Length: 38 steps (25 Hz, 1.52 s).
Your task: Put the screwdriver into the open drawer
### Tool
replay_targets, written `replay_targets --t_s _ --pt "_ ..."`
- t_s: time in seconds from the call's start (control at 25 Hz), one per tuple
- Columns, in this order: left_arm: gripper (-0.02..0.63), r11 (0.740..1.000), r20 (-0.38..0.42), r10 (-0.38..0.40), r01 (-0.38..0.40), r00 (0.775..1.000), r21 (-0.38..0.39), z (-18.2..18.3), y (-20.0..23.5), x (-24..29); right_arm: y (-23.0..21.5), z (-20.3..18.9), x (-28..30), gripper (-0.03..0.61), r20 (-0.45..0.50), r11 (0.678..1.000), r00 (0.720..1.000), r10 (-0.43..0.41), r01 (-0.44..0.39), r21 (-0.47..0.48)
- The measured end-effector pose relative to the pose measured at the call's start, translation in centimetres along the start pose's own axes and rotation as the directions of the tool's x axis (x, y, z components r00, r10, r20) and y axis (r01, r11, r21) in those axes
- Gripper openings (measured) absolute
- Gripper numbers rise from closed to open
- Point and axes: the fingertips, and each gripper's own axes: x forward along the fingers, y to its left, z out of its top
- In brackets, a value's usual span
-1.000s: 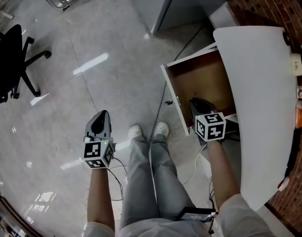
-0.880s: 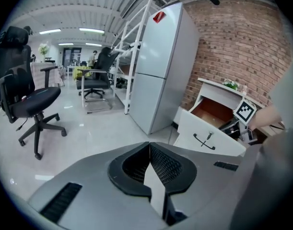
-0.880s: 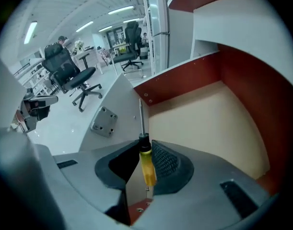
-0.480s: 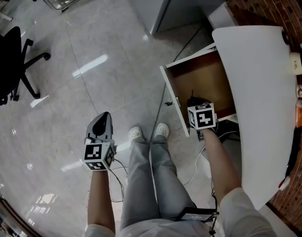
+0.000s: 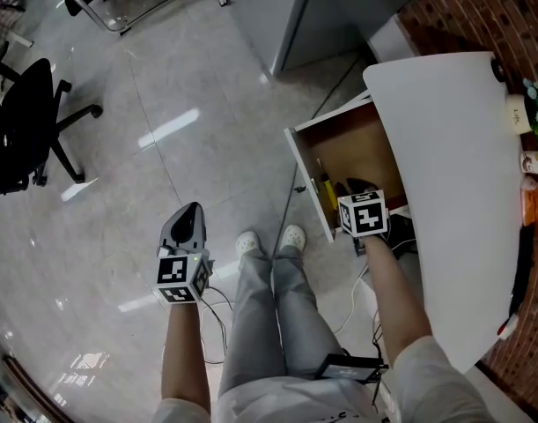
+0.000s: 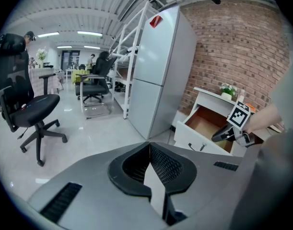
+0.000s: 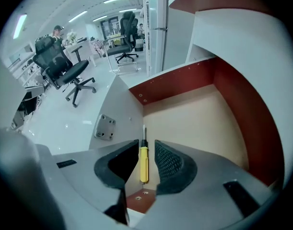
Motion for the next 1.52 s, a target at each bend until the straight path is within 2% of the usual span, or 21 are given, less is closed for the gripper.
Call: replay_targets --t_s 0.36,0.44,0.56,0.92,1.04,1.24,1.52 --pt "0.014 1.0 0.014 0.018 -0.017 1.0 -0.008 4.2 -0.8 -2.7 0.7 3.2 -6.2 0.067 0.066 1.0 0.998 0.013 -0.012 -0.018" --pt "0.014 1.0 0.027 0.023 -0.023 0.999 -0.009 5.4 -1.0 -3.6 1.0 3.8 -7.9 0.031 0.093 0.999 0.996 0.011 -0.007 -0.047" --pt "0.014 1.0 0.048 0.029 -0.029 0.998 -0.008 7.2 -1.4 -4.9 1.5 4.7 -10.5 0.021 0.127 0.997 0.992 0.024 -0.014 -0.076" --pt "0.012 0.999 0.113 0.044 -0.043 0.993 -0.008 11.9 -2.6 -8.7 2.2 8.1 -17.7 0.018 0.258 0.995 0.964 0.061 -0.038 -0.092" --pt "0.012 0.999 0.143 0.028 -0.032 0.989 0.021 13.5 -3.3 -9.8 2.5 8.8 -19.7 0.018 0.291 0.995 0.954 0.067 -0.041 -0.094" --pt "0.012 0.998 0.199 0.008 -0.021 0.98 0.062 16.8 -4.0 -11.1 3.5 10.6 -23.1 0.018 0.375 0.988 0.922 0.097 -0.045 -0.145" --pt "0.012 0.996 0.297 -0.014 -0.014 0.955 0.093 21.9 -5.3 -13.2 3.9 14.0 -29.0 0.018 0.517 0.983 0.851 0.087 0.01 -0.182"
